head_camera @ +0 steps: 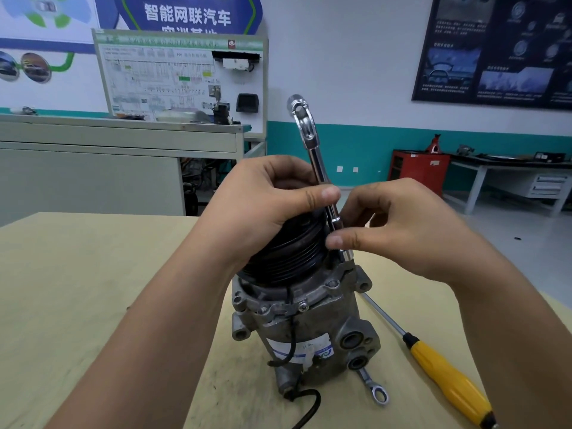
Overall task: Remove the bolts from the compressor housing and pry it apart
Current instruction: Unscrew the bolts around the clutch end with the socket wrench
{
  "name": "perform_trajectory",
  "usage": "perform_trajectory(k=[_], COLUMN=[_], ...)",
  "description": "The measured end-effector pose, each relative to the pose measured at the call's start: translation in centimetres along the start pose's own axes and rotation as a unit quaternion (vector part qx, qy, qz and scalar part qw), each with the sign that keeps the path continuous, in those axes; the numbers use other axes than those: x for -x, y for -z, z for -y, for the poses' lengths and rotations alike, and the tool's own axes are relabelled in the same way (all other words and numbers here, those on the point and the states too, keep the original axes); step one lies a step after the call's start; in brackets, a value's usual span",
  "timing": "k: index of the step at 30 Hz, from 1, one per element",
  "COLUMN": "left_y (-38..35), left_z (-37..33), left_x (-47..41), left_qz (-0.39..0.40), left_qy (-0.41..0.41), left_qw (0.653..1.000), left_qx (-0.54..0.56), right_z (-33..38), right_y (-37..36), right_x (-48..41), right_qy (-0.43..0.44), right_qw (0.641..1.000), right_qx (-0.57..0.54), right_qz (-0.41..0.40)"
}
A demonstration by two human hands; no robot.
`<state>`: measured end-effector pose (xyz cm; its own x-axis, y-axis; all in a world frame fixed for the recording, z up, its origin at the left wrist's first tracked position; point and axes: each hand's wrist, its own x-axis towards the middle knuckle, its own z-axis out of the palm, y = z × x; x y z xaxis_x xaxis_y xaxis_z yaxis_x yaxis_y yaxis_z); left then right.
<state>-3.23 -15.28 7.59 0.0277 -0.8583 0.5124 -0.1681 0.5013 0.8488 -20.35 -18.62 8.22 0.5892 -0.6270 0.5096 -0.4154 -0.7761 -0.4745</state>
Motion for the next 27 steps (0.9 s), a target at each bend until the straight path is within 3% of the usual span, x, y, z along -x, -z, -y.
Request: perform_trajectory(k=[5,15,27], left_y=[0.3,0.5,0.1], left_z=[0.1,-0.1,0.0], left_x=[0.0,0.3,0.1], left_qz=[0.002,0.099,0.039], left_qy=[0.007,-0.014,-0.017], left_qw=[1.000,0.994,0.999], left_qx=[0.002,0.040,-0.033], right_z=[-0.2,-0.2,0.2], right_y=[-0.4,0.3,0.7], right_x=[-0.1,0.1,0.3], right_qy=[-0.002,-0.003,0.004], right_qw=[1.000,1.000,0.994], right_qx=[-0.014,-0.004,0.098], right_qz=[-0.007,0.024,0.048])
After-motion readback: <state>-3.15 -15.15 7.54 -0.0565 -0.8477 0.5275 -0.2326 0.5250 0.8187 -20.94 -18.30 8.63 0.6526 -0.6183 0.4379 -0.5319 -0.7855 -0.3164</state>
